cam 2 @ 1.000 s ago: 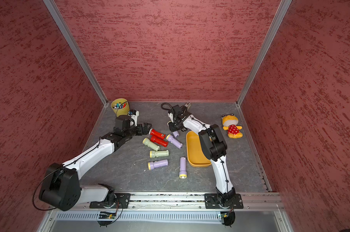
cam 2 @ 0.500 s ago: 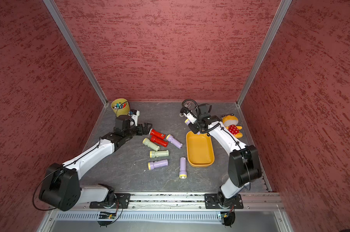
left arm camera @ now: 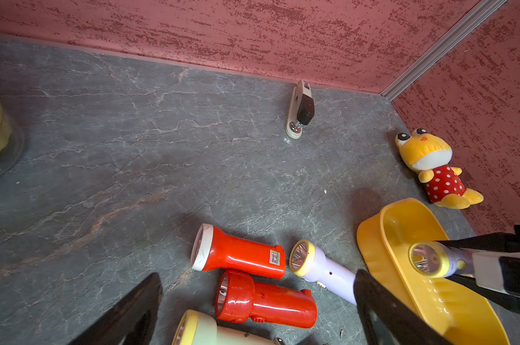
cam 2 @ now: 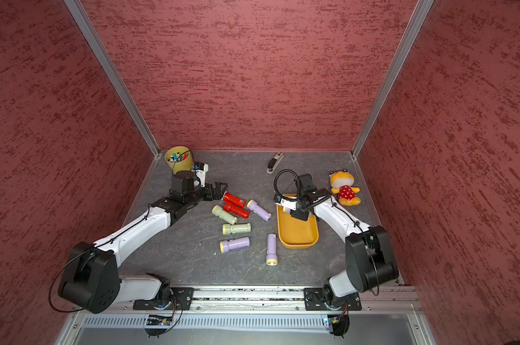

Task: Put the flashlights into the storage boxes
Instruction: Place the flashlight at the storage box.

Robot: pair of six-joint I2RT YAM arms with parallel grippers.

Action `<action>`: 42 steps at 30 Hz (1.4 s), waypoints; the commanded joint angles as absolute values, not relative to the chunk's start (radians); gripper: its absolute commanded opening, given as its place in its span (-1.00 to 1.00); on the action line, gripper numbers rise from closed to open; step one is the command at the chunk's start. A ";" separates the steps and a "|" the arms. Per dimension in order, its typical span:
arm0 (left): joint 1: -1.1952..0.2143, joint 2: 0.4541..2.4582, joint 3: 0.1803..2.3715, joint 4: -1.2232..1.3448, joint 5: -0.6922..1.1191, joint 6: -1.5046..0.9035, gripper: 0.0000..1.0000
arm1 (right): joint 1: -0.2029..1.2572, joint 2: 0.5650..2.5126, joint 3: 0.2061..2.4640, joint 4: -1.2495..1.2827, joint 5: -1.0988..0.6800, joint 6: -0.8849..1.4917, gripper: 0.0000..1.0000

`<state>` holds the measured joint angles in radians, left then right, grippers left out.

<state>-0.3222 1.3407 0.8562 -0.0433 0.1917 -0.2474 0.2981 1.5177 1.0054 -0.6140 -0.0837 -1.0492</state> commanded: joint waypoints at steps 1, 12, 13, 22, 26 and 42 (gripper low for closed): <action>-0.327 1.348 0.846 -0.020 0.203 -0.245 0.99 | 0.276 1.565 1.025 -0.504 -0.113 -1.294 -0.40; -0.327 1.348 0.853 -0.035 0.181 -0.230 0.99 | 0.262 1.678 1.045 -0.415 -0.128 -1.409 -0.28; -0.326 1.352 0.853 -0.035 0.181 -0.231 0.99 | 0.261 1.687 1.045 -0.402 -0.120 -1.413 -0.25; -0.328 1.358 0.856 -0.032 0.181 -0.233 0.99 | 0.260 1.668 1.011 -0.259 -0.093 -1.387 0.07; -0.333 1.363 0.865 -0.037 0.192 -0.233 0.99 | 0.261 1.607 1.019 -0.238 -0.121 -1.251 0.20; -0.551 1.609 1.048 -0.008 0.381 -0.375 1.00 | 0.169 1.326 1.048 -0.507 -0.028 0.250 0.63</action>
